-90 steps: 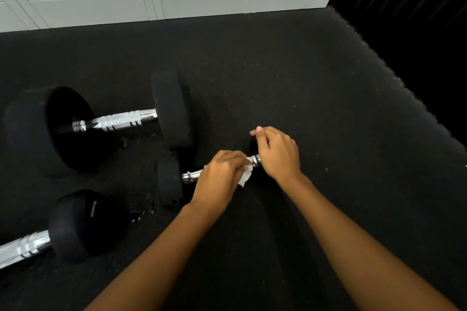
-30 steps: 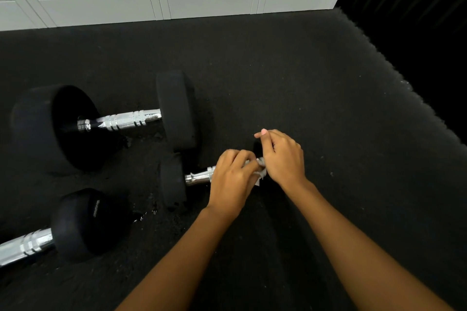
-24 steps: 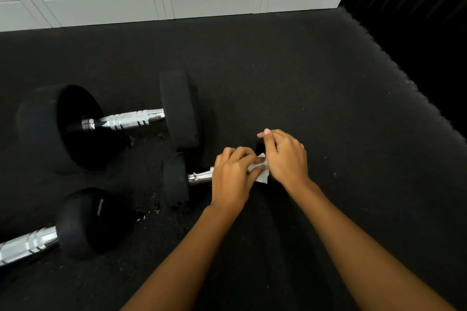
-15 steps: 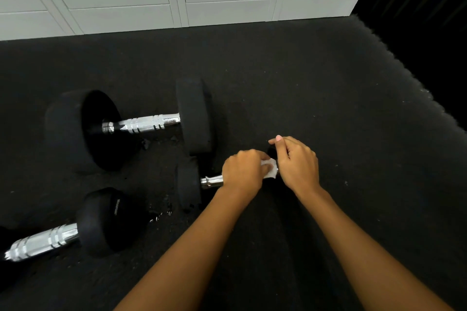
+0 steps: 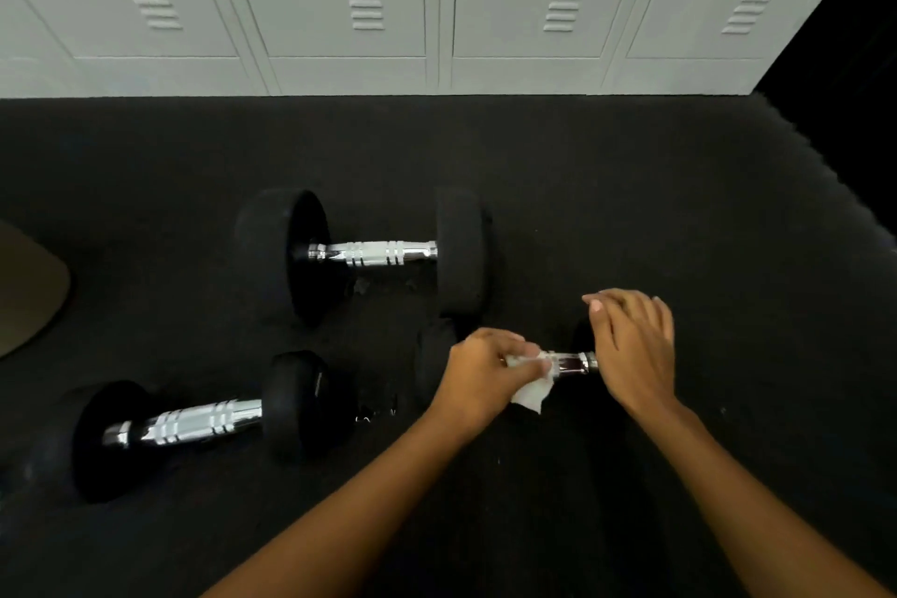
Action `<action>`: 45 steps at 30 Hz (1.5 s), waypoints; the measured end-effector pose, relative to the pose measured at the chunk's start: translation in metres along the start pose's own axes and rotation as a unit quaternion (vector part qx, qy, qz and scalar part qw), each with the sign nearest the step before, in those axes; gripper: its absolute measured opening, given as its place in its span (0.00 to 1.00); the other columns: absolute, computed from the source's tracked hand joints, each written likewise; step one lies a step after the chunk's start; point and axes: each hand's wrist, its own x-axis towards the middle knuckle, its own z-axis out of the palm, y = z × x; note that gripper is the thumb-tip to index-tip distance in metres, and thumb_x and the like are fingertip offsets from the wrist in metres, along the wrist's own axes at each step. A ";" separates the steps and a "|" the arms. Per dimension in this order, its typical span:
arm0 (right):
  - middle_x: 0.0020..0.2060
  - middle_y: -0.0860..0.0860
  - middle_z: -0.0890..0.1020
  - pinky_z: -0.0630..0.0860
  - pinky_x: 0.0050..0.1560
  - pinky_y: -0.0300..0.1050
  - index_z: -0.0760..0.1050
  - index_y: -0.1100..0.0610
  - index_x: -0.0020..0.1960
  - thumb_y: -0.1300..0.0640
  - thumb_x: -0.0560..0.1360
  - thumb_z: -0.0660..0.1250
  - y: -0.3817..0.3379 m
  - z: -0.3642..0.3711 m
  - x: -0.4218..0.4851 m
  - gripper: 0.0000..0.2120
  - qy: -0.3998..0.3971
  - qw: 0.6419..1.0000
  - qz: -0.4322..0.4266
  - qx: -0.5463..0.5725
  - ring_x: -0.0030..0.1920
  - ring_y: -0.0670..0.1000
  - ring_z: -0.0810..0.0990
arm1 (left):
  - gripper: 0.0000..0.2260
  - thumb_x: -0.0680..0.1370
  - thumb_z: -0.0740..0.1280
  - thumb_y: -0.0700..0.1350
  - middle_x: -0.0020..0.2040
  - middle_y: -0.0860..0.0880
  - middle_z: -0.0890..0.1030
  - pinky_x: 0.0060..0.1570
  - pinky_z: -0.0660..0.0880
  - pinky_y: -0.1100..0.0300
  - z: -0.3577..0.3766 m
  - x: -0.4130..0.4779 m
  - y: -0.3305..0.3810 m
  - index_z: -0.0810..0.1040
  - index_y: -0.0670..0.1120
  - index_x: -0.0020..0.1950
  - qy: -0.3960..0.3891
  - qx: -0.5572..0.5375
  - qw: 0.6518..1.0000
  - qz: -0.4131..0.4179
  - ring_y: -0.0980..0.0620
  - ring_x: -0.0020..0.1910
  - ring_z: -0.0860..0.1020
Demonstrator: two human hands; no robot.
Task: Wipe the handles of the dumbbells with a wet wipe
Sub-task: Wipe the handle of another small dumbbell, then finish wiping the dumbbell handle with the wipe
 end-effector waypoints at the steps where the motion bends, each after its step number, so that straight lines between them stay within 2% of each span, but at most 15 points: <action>1: 0.58 0.52 0.75 0.55 0.71 0.52 0.74 0.54 0.60 0.52 0.80 0.52 -0.003 -0.002 0.000 0.16 0.008 1.000 -0.011 -0.013 0.64 0.51 0.68 | 0.08 0.72 0.71 0.45 0.49 0.54 0.80 0.51 0.72 0.71 -0.013 0.000 0.003 0.83 0.46 0.49 0.005 -0.034 0.999 -0.021 0.61 0.48 0.77; 3: 0.58 0.52 0.75 0.59 0.66 0.49 0.74 0.54 0.61 0.53 0.79 0.55 -0.019 -0.006 0.000 0.15 0.025 0.999 -0.034 0.003 0.62 0.51 0.68 | 0.06 0.72 0.71 0.43 0.47 0.53 0.83 0.52 0.75 0.65 -0.036 0.003 0.004 0.83 0.47 0.48 0.035 -0.091 0.994 -0.054 0.59 0.47 0.79; 6: 0.55 0.49 0.75 0.63 0.58 0.39 0.75 0.55 0.59 0.56 0.79 0.58 -0.060 -0.012 0.003 0.13 0.026 0.990 -0.074 0.114 0.59 0.47 0.67 | 0.10 0.71 0.70 0.36 0.46 0.48 0.83 0.52 0.77 0.59 -0.064 0.004 0.005 0.82 0.46 0.50 0.081 -0.147 0.983 -0.081 0.52 0.48 0.81; 9: 0.50 0.46 0.76 0.62 0.53 0.27 0.77 0.54 0.57 0.57 0.79 0.58 -0.108 -0.017 0.009 0.12 -0.030 0.966 -0.099 0.236 0.55 0.43 0.68 | 0.12 0.70 0.70 0.33 0.47 0.45 0.82 0.56 0.76 0.56 -0.087 0.003 0.007 0.81 0.46 0.49 0.115 -0.220 0.965 -0.087 0.48 0.51 0.80; 11: 0.50 0.46 0.77 0.64 0.53 0.29 0.77 0.54 0.58 0.56 0.79 0.58 -0.138 -0.017 0.012 0.12 -0.090 0.948 -0.091 0.290 0.54 0.44 0.71 | 0.12 0.71 0.68 0.31 0.49 0.43 0.81 0.57 0.75 0.55 -0.103 0.000 0.011 0.80 0.43 0.51 0.132 -0.274 0.949 -0.086 0.46 0.52 0.79; 13: 0.50 0.48 0.79 0.69 0.53 0.35 0.77 0.54 0.58 0.54 0.79 0.59 -0.166 -0.018 0.015 0.12 -0.157 0.921 -0.055 0.352 0.53 0.45 0.75 | 0.12 0.72 0.65 0.29 0.47 0.42 0.80 0.53 0.77 0.57 -0.121 -0.004 0.015 0.78 0.39 0.54 0.142 -0.326 0.931 -0.082 0.47 0.48 0.79; 16: 0.48 0.48 0.81 0.74 0.51 0.36 0.77 0.54 0.56 0.53 0.78 0.60 -0.206 -0.020 0.018 0.11 -0.238 0.870 -0.018 0.431 0.49 0.45 0.78 | 0.11 0.73 0.64 0.28 0.48 0.41 0.79 0.48 0.78 0.61 -0.154 -0.013 0.019 0.77 0.40 0.52 0.161 -0.375 0.910 -0.069 0.49 0.47 0.80; 20: 0.46 0.51 0.82 0.78 0.50 0.42 0.77 0.59 0.55 0.55 0.77 0.63 -0.257 -0.020 0.019 0.11 -0.310 0.802 -0.003 0.510 0.47 0.47 0.80 | 0.11 0.74 0.63 0.28 0.48 0.41 0.78 0.46 0.79 0.62 -0.204 -0.031 0.018 0.76 0.39 0.53 0.196 -0.410 0.889 -0.061 0.49 0.46 0.79; 23: 0.44 0.57 0.82 0.79 0.43 0.40 0.76 0.63 0.54 0.61 0.74 0.66 -0.298 -0.020 0.015 0.09 -0.328 0.780 0.004 0.533 0.42 0.50 0.81 | 0.11 0.73 0.63 0.27 0.48 0.41 0.78 0.40 0.79 0.64 -0.244 -0.048 0.015 0.76 0.39 0.52 0.232 -0.424 0.874 -0.055 0.49 0.45 0.79; 29: 0.41 0.57 0.82 0.80 0.39 0.41 0.76 0.63 0.49 0.66 0.74 0.65 -0.394 -0.018 0.001 0.04 -0.326 0.770 -0.018 0.548 0.39 0.52 0.81 | 0.11 0.72 0.66 0.28 0.48 0.42 0.79 0.41 0.79 0.64 -0.332 -0.087 0.004 0.76 0.39 0.52 0.275 -0.389 0.878 -0.038 0.50 0.45 0.80; 33: 0.45 0.59 0.80 0.80 0.37 0.42 0.72 0.61 0.48 0.69 0.73 0.64 -0.464 -0.017 -0.010 0.06 -0.312 0.755 -0.042 0.575 0.41 0.53 0.81 | 0.10 0.72 0.67 0.29 0.48 0.42 0.80 0.44 0.79 0.62 -0.389 -0.114 0.000 0.77 0.42 0.49 0.313 -0.349 0.883 -0.020 0.47 0.47 0.81; 36: 0.46 0.58 0.79 0.81 0.42 0.47 0.71 0.57 0.47 0.70 0.72 0.65 -0.515 -0.017 -0.017 0.10 -0.309 0.747 -0.071 0.585 0.46 0.54 0.81 | 0.10 0.73 0.66 0.31 0.49 0.43 0.80 0.43 0.80 0.62 -0.432 -0.137 0.000 0.76 0.41 0.51 0.342 -0.322 0.883 -0.006 0.48 0.48 0.80; 39: 0.46 0.53 0.79 0.81 0.45 0.44 0.74 0.55 0.47 0.69 0.71 0.66 -0.562 -0.020 -0.024 0.11 -0.286 0.771 -0.133 0.553 0.49 0.51 0.80 | 0.11 0.73 0.68 0.34 0.50 0.44 0.80 0.47 0.79 0.60 -0.473 -0.160 -0.001 0.76 0.43 0.53 0.378 -0.262 0.888 0.006 0.49 0.50 0.80; 41: 0.46 0.49 0.78 0.80 0.46 0.42 0.76 0.55 0.47 0.67 0.72 0.65 -0.592 -0.021 -0.028 0.09 -0.275 0.787 -0.170 0.525 0.49 0.49 0.79 | 0.10 0.72 0.68 0.35 0.49 0.45 0.80 0.46 0.79 0.60 -0.500 -0.170 -0.003 0.77 0.43 0.53 0.403 -0.223 0.887 0.017 0.50 0.49 0.80; 45: 0.52 0.49 0.76 0.74 0.44 0.34 0.77 0.54 0.52 0.64 0.75 0.63 -0.648 -0.012 -0.030 0.10 -0.269 0.815 -0.200 0.474 0.51 0.46 0.74 | 0.07 0.73 0.69 0.37 0.46 0.47 0.80 0.50 0.79 0.56 -0.547 -0.178 -0.015 0.78 0.46 0.49 0.459 -0.106 0.882 0.015 0.51 0.48 0.80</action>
